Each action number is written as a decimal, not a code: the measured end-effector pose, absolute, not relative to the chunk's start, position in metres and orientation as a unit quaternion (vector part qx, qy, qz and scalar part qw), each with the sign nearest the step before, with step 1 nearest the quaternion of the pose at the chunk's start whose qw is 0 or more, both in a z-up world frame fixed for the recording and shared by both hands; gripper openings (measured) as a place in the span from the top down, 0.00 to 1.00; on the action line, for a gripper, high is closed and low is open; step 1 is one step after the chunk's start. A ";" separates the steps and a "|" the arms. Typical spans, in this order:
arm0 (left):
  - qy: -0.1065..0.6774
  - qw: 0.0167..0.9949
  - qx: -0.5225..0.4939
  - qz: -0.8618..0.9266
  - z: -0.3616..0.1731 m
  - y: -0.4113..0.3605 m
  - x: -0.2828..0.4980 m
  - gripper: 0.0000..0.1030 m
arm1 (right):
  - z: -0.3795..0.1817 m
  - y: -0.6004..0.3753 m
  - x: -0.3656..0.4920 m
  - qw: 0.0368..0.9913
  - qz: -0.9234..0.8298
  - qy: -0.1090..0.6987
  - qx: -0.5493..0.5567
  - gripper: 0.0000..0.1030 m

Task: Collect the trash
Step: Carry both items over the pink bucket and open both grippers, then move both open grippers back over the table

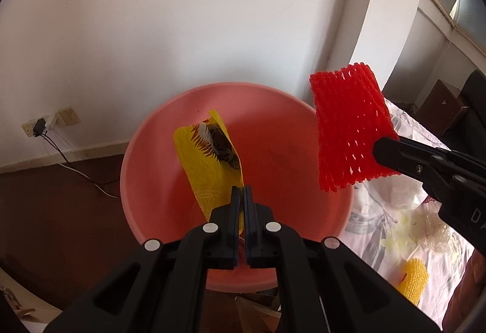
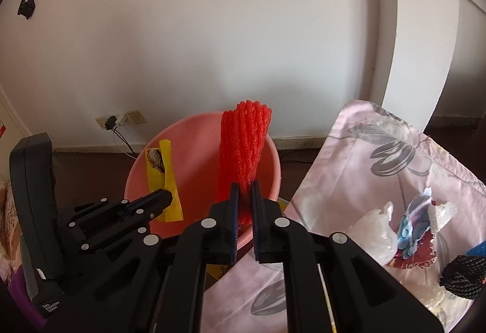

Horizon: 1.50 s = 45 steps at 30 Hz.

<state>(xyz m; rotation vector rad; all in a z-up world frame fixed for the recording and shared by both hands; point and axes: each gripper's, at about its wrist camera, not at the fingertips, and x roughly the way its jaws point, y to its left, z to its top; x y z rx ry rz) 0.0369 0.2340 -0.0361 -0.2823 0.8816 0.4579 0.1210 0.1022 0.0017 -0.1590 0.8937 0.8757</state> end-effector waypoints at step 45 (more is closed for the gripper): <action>0.450 0.845 -0.136 0.256 -0.051 0.253 0.024 0.69 | -0.017 0.115 0.116 0.772 0.436 0.455 -0.082 0.80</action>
